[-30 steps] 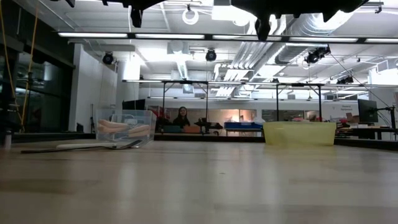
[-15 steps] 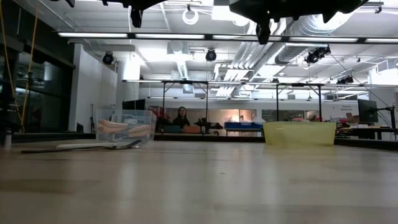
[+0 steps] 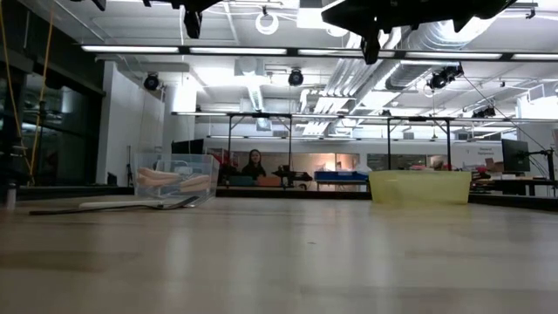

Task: Sort silverware by color (type)
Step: Put the white fork into the yellow bin

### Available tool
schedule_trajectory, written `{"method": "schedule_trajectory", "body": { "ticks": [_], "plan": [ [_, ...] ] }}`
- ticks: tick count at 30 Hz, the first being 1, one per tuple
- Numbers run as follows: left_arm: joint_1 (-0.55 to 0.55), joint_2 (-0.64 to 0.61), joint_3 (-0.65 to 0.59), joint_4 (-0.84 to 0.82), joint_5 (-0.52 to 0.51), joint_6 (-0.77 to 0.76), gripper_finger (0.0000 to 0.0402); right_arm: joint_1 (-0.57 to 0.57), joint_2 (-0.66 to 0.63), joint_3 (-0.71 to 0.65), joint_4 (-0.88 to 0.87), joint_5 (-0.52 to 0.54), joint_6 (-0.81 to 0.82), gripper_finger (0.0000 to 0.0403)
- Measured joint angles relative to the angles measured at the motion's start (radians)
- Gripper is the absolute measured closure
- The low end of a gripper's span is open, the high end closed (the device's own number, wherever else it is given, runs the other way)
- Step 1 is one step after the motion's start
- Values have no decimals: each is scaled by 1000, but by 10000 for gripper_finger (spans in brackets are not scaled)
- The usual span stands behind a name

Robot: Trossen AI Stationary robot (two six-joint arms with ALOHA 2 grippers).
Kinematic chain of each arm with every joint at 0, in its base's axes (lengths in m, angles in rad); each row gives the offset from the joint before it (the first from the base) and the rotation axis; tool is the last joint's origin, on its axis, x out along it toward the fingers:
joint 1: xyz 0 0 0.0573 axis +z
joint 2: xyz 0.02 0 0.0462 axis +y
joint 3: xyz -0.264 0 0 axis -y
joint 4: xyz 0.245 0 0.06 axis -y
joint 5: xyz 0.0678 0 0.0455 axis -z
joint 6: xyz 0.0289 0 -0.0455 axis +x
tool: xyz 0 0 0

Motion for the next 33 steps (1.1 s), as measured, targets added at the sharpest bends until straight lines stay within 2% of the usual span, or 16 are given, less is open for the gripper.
{"method": "schedule_trajectory", "body": {
  "ticks": [7, 20, 25, 33],
  "plan": [
    [0, 0, 0, -3, -1, 25, 402, 0, 0, 0, 0, 0, -46, 396],
    [0, 4, 0, -50, -25, 32, 395, 0, 0, 0, 0, -2, -53, 342],
    [0, 4, 0, -127, -58, 52, 355, 0, 0, 0, 0, -2, -53, 334],
    [0, 4, 0, -168, -78, 55, 240, 0, 0, 0, 0, -3, -53, 333]
  ]
}}
